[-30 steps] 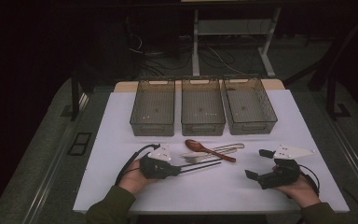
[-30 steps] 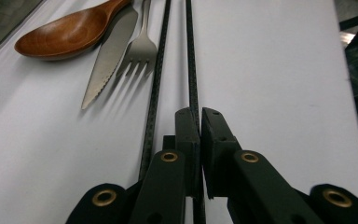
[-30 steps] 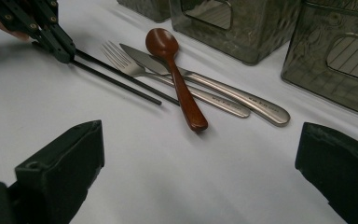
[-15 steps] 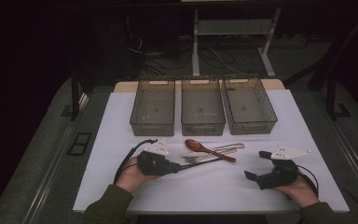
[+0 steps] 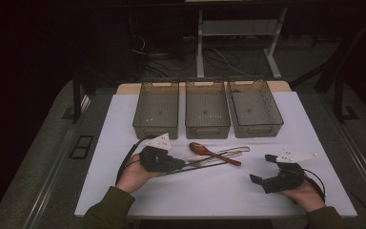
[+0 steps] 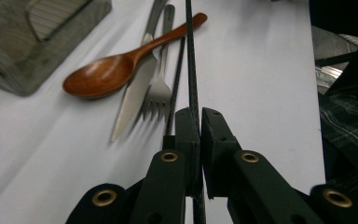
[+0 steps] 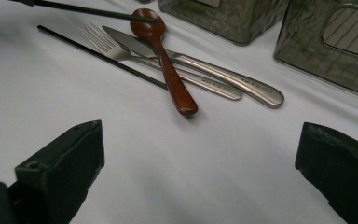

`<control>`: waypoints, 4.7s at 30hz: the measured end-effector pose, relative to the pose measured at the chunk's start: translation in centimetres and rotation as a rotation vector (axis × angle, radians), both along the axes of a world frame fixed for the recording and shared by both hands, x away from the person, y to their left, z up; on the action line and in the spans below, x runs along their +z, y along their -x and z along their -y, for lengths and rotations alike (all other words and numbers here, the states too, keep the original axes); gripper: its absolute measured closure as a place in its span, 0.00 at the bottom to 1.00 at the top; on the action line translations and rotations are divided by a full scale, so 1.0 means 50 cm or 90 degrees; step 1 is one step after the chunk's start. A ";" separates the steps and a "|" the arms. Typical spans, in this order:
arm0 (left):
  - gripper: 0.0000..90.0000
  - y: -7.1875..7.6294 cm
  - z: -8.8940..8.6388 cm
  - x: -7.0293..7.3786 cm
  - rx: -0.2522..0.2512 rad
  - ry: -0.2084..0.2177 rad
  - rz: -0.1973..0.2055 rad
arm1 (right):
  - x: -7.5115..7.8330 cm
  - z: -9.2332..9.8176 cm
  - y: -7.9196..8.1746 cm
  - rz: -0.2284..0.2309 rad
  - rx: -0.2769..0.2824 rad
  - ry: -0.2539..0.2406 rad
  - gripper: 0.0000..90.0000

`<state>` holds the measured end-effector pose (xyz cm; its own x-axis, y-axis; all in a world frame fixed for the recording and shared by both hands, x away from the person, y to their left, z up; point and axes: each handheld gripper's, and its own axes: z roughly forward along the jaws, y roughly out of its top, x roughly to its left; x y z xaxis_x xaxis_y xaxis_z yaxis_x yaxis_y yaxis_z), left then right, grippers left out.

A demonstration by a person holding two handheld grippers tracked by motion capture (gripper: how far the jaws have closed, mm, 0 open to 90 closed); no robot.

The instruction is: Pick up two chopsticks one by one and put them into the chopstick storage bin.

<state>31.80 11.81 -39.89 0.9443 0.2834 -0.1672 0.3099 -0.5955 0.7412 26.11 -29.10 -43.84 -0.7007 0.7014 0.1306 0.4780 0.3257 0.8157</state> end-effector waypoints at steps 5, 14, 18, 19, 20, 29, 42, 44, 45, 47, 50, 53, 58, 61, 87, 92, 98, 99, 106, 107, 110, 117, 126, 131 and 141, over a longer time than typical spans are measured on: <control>0.94 -0.013 0.006 0.014 0.003 0.001 0.002 | 0.000 0.001 0.000 0.001 0.000 0.000 0.01; 0.94 -0.041 0.012 0.048 0.018 0.013 0.016 | 0.002 0.002 -0.001 0.002 -0.003 -0.006 0.01; 0.94 -0.058 0.010 0.061 0.029 0.015 0.024 | 0.002 0.002 0.000 0.001 -0.003 -0.006 0.01; 0.94 -0.064 0.009 0.065 0.032 0.015 0.026 | 0.002 0.002 0.000 0.002 -0.002 -0.006 0.01; 0.94 -0.070 0.008 0.068 0.037 0.018 0.025 | 0.002 0.002 0.000 0.002 -0.002 -0.007 0.01; 0.94 -0.128 -0.014 0.107 0.092 0.022 0.043 | 0.002 0.003 -0.001 0.003 -0.008 -0.009 0.01; 0.94 -0.205 -0.064 0.121 0.195 0.014 0.057 | 0.003 0.002 0.000 0.003 -0.009 -0.011 0.01; 0.94 -0.221 -0.074 0.121 0.220 0.012 0.060 | 0.004 0.003 0.000 0.004 -0.010 -0.014 0.01; 0.94 -0.226 -0.077 0.122 0.229 0.012 0.060 | 0.004 0.003 0.000 0.004 -0.011 -0.013 0.01; 0.94 -0.240 -0.087 0.122 0.252 0.007 0.067 | 0.004 0.003 0.000 0.002 -0.011 -0.013 0.01; 0.94 -0.255 -0.099 0.121 0.279 -0.001 0.066 | 0.004 0.002 0.000 0.004 -0.009 -0.012 0.01; 0.94 -0.273 -0.110 0.116 0.310 -0.016 0.066 | 0.004 0.003 0.000 0.005 -0.010 -0.014 0.01; 0.94 -0.294 -0.125 0.102 0.373 -0.028 0.066 | 0.004 0.004 0.000 0.006 -0.009 -0.014 0.01; 0.94 -0.307 -0.133 0.091 0.398 -0.040 0.056 | 0.005 0.005 0.000 0.005 -0.009 -0.015 0.01; 0.72 -0.330 -0.115 0.042 0.425 -0.064 0.020 | 0.006 0.008 0.001 0.006 -0.007 -0.020 0.01; 0.65 -0.319 -0.116 0.058 0.402 -0.033 0.031 | 0.007 0.008 0.001 0.007 -0.009 -0.021 0.01; 0.50 -0.296 -0.113 0.080 0.348 0.011 0.039 | 0.007 0.009 0.001 0.007 -0.009 -0.022 0.01; 0.47 -0.294 -0.113 0.083 0.339 0.011 0.047 | 0.007 0.009 0.001 0.007 -0.009 -0.022 0.01; 0.37 -0.255 -0.095 0.105 0.287 0.040 0.071 | 0.007 0.008 0.002 0.007 -0.008 -0.022 0.01; 0.35 -0.249 -0.092 0.108 0.279 0.040 0.076 | 0.007 0.008 0.002 0.006 -0.009 -0.022 0.01; 0.31 -0.234 -0.086 0.113 0.261 0.044 0.080 | 0.007 0.007 0.002 0.005 -0.009 -0.024 0.01; 0.28 -0.185 -0.067 0.111 0.213 0.049 0.089 | 0.002 0.008 -0.001 0.003 0.002 -0.021 0.01; 0.27 -0.123 -0.047 0.106 0.173 0.077 0.110 | 0.001 0.013 -0.005 0.000 -0.001 -0.028 0.01; 0.26 -0.095 -0.039 0.094 0.158 0.080 0.116 | 0.003 0.012 -0.004 0.001 0.000 -0.030 0.01; 0.25 -0.050 -0.039 0.065 0.139 0.094 0.111 | 0.002 0.011 -0.003 0.000 0.003 -0.029 0.01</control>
